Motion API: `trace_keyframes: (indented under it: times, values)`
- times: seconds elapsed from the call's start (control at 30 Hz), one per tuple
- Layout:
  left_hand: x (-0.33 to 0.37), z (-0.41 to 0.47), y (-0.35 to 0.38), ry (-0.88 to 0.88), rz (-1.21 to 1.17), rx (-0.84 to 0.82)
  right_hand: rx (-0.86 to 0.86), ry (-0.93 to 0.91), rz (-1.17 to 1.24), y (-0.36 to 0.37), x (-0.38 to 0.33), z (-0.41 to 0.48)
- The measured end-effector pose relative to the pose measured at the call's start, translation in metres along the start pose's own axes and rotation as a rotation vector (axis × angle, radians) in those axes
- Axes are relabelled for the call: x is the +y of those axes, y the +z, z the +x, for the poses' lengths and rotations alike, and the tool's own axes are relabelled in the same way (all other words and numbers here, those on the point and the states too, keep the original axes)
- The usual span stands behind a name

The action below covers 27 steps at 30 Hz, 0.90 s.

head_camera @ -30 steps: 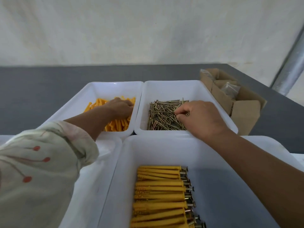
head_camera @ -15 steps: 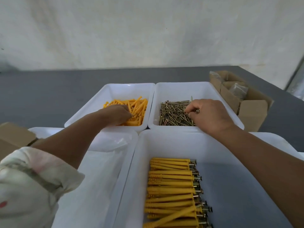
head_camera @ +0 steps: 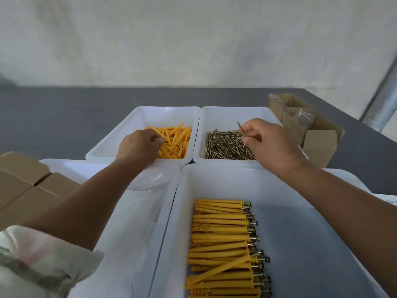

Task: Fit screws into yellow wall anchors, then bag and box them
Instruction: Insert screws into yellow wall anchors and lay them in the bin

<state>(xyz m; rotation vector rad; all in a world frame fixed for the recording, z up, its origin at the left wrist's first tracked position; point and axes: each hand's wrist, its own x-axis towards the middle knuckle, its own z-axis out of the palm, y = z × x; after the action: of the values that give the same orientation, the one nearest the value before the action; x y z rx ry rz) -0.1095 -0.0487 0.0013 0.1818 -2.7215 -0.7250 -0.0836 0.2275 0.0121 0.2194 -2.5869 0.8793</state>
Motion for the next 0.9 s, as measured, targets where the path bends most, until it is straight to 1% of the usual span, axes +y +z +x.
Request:
trace_keyframes:
  times: [0.13, 0.27, 0.37, 0.43, 0.5, 0.6, 0.77, 0.9]
  values:
    - [0.0, -0.005, -0.004, -0.011, -0.084, 0.096, 0.039, -0.068, 0.112, -0.008, -0.005, -0.009]
    - [0.005, -0.007, -0.013, 0.005, -0.23, 0.163, 0.033, -0.145, 0.066, -0.017, -0.009, -0.015]
    - [0.011, -0.006, -0.019, -0.018, -0.459, 0.162, -0.005, -0.146, 0.061, -0.02, -0.009, -0.016]
    - [0.015, -0.007, -0.022, -0.052, -0.608, 0.117, -0.038, -0.164, 0.01, -0.019, -0.009, -0.017]
    - [0.021, -0.009, -0.023, -0.073, -0.731, 0.024, -0.078, -0.175, -0.052, -0.017, -0.009, -0.018]
    - [0.028, -0.013, -0.023, -0.097, -0.852, -0.107, -0.117, -0.193, -0.122, -0.015, -0.009, -0.018]
    - [0.036, -0.022, -0.021, -0.084, -0.911, -0.21, -0.105, -0.213, -0.164, -0.015, -0.01, -0.018]
    - [0.038, -0.026, -0.019, -0.078, -0.896, -0.233, -0.105, -0.204, -0.167, -0.017, -0.012, -0.019]
